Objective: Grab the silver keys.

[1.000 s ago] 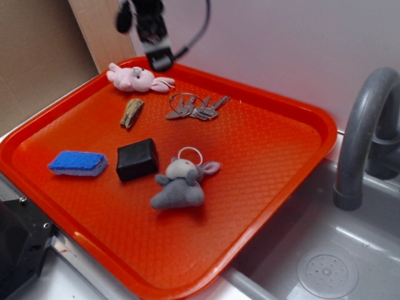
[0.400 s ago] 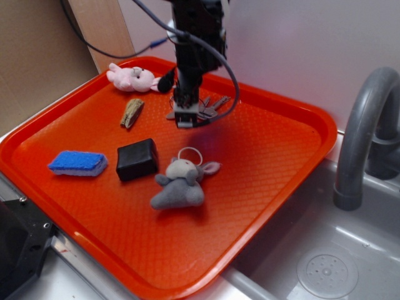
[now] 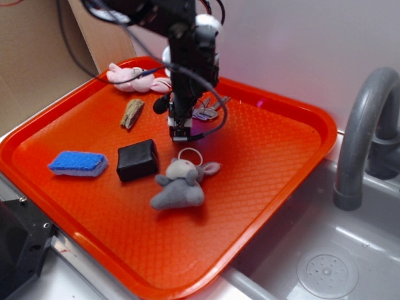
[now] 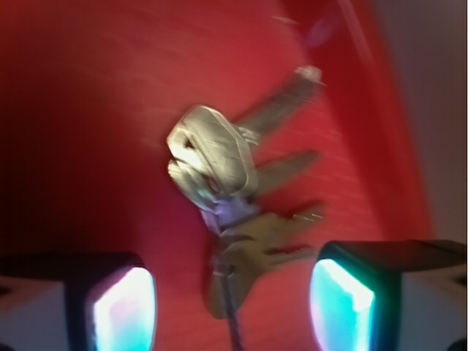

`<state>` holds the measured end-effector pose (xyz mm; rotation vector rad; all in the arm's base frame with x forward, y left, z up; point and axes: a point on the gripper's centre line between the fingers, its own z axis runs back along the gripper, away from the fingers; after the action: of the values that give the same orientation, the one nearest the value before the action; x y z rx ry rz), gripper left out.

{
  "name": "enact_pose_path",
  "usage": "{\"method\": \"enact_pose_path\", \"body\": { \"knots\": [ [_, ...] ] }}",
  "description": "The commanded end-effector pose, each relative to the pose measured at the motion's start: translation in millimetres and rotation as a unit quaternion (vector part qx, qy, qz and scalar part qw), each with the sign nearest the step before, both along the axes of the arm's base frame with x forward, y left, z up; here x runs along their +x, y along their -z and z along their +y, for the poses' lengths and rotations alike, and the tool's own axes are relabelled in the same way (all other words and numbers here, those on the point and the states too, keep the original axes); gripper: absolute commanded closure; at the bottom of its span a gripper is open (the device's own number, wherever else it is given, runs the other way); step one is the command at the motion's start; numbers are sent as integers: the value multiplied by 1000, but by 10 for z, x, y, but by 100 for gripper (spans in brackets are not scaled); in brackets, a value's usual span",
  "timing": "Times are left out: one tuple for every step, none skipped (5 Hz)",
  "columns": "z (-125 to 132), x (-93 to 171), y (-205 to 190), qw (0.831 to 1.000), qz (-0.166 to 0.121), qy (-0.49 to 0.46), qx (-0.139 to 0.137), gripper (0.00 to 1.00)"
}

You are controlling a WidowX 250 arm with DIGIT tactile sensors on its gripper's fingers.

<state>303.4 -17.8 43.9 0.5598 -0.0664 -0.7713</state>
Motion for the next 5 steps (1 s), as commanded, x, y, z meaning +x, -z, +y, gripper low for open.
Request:
{"method": "enact_pose_path", "body": {
  "knots": [
    [-76,-37,-29,998,-56,3,-10,100],
    [-99,-41,16,998,-65,8,-18,100],
    [-83,-55,-63,995,-97,-19,-22,100],
    [-54,-48,-540,981,-151,-117,-39,100],
    [14,-83,-1048,951,-161,-247,-93,100]
  ]
}}
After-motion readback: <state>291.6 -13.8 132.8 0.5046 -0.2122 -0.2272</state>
